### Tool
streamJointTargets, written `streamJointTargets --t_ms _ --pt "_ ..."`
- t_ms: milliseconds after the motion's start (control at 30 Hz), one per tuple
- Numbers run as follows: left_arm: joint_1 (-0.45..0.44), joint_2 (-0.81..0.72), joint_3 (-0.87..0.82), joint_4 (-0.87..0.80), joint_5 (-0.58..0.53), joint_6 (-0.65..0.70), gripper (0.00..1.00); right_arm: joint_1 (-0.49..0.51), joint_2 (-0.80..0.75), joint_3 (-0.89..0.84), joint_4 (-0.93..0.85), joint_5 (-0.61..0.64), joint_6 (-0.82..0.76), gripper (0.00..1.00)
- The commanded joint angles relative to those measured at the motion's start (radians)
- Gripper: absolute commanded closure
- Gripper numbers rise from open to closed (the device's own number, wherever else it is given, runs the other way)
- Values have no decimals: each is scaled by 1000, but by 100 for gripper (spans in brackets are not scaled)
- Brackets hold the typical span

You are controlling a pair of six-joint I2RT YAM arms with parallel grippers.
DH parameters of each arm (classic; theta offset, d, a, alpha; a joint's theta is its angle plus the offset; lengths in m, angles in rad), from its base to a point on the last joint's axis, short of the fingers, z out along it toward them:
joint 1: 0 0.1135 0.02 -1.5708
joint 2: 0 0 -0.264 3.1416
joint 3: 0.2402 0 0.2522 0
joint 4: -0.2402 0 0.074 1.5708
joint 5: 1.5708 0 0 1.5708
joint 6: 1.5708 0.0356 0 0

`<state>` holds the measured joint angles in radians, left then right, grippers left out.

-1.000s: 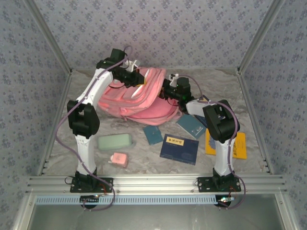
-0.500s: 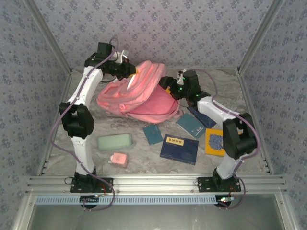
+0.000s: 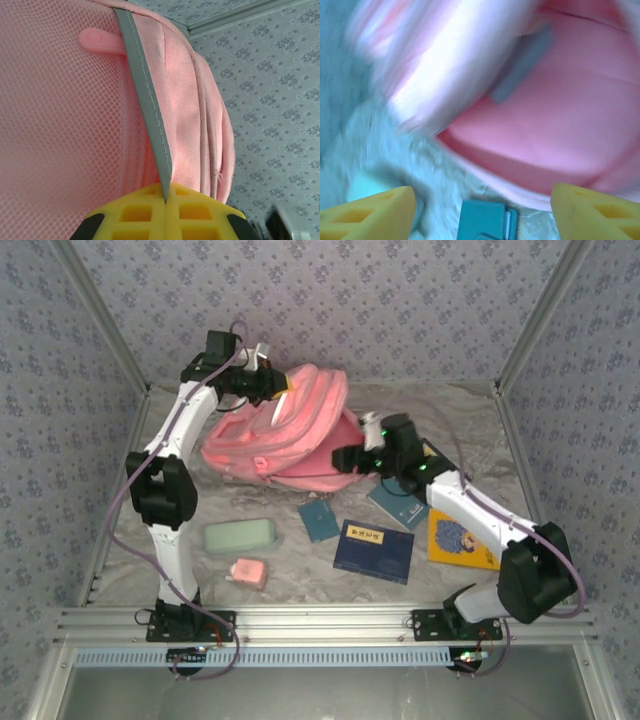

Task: Pack the student bag

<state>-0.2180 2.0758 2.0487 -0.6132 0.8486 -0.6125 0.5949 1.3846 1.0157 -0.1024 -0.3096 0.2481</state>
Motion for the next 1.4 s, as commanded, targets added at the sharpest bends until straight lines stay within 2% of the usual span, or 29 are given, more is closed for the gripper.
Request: streamJointTargets --t_ms 0,67,133,400,667,1067,1233,1367 --pt "-7 -19 4 129 51 -36 100 218 -42 -62 7 -62 -465 23" --pt "-11 -20 -17 139 51 -43 100 320 -26 -97 62 -83 -547 21" --pt "-12 -20 -34 144 54 -49 100 402 7 -120 150 -83 -555 17" --pt "-10 -13 -47 161 76 -69 100 575 194 -121 348 -62 -527 12" --pt "0 -5 -45 168 89 -85 100 635 330 -105 448 -36 -465 12" --pt "3 -6 -54 174 96 -90 100 640 458 -83 543 17 -396 14" --pt "5 -10 -53 175 98 -89 100 638 512 -48 541 11 -392 24" --pt "5 -7 -53 180 103 -96 100 637 519 -43 550 13 -390 43"
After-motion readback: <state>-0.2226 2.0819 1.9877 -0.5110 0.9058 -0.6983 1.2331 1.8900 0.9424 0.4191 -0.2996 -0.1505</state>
